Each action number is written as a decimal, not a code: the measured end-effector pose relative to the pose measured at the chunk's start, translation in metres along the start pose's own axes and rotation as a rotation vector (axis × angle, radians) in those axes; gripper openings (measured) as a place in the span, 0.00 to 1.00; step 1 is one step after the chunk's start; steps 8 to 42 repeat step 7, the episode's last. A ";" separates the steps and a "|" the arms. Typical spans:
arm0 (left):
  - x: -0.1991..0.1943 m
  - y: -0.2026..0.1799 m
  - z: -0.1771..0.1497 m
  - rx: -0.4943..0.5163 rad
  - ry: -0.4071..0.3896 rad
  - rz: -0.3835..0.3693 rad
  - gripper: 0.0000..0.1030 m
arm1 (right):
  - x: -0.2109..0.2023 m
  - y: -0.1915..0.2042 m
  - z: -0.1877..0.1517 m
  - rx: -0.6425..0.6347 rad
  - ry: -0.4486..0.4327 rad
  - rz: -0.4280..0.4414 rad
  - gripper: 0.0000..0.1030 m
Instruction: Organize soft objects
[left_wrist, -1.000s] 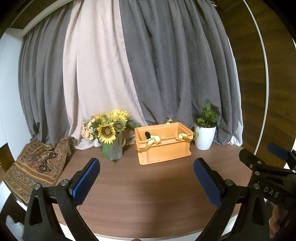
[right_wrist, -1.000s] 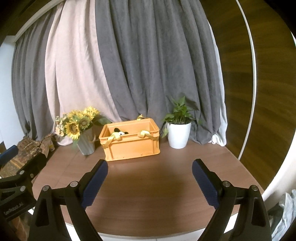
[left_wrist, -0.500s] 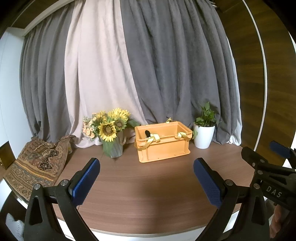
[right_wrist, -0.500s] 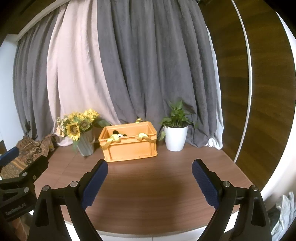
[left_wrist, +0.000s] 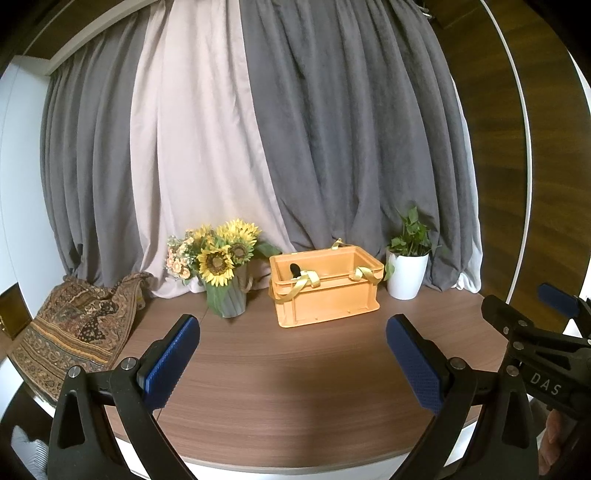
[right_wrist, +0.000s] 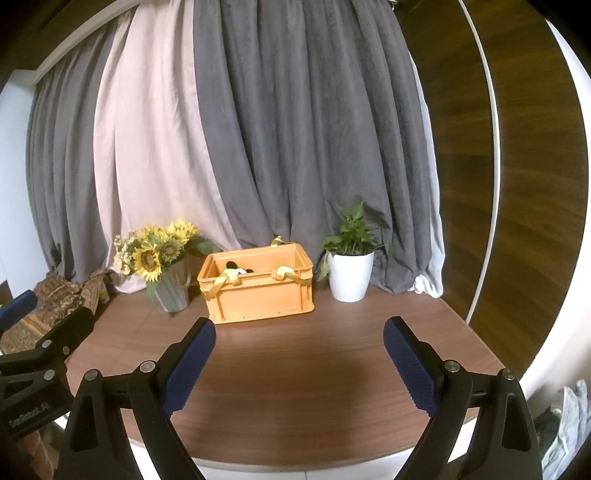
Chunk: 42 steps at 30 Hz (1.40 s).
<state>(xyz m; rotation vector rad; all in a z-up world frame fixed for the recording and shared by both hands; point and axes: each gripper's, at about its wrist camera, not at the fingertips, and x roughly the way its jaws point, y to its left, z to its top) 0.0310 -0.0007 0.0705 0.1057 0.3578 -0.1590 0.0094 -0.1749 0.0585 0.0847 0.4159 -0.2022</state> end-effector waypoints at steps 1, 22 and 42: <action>0.000 0.000 0.000 0.001 0.000 -0.001 1.00 | -0.001 0.000 0.000 -0.001 0.000 0.000 0.91; 0.001 -0.002 0.001 0.000 -0.001 0.000 1.00 | -0.001 -0.001 0.000 0.001 0.002 -0.002 0.91; 0.001 -0.002 0.001 0.000 -0.001 0.000 1.00 | -0.001 -0.001 0.000 0.001 0.002 -0.002 0.91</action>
